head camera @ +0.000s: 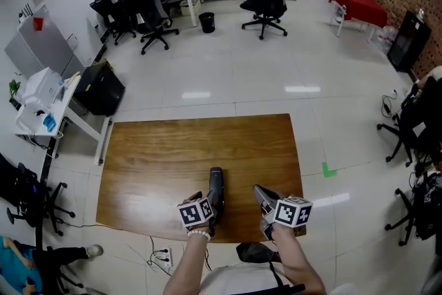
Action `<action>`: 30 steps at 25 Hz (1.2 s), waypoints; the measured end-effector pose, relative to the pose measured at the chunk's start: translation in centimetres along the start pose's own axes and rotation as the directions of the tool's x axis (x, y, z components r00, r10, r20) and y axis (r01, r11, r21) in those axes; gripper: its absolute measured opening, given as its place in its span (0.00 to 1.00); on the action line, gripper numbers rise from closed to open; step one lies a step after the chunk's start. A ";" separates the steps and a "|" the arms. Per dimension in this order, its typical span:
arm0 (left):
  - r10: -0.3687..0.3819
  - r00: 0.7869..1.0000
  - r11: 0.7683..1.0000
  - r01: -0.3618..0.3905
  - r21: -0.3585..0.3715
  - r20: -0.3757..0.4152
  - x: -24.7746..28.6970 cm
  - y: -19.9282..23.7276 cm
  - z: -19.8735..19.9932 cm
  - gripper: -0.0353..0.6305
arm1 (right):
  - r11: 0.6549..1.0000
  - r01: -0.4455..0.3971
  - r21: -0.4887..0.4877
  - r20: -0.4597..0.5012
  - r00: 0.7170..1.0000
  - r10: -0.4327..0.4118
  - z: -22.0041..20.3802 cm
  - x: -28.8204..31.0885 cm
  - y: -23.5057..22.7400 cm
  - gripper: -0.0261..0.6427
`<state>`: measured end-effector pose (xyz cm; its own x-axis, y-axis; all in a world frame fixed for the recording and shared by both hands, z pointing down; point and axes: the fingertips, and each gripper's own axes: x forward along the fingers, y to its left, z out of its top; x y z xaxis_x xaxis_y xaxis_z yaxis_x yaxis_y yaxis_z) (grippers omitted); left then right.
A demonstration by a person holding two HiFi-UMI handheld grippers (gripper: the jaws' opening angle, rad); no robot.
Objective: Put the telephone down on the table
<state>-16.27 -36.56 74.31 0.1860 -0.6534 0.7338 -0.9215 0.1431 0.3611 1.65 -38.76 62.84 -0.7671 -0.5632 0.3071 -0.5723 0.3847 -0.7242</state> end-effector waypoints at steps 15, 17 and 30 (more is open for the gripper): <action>-0.091 0.979 0.995 0.098 -0.032 0.183 -10.7 -0.8 -1.9 0.06 | 0.997 -0.012 -0.075 0.012 1.000 0.013 -2.9 -3.0 5.9 0.05; -0.105 0.973 0.993 0.116 -0.039 0.203 -11.8 -1.0 -1.9 0.06 | 0.996 -0.012 -0.086 0.024 1.000 0.014 -3.3 -3.9 6.6 0.05; -0.246 0.938 0.964 0.264 -0.044 0.244 -18.3 -5.3 -7.9 0.06 | 0.993 0.036 -0.110 0.034 0.999 -0.033 -11.6 -13.5 8.5 0.05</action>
<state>-12.06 -19.45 63.51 0.3178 -0.8295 0.4594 -0.8239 -0.0018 0.5668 3.76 -19.42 59.66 -0.7377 -0.6001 0.3092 -0.6280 0.4421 -0.6404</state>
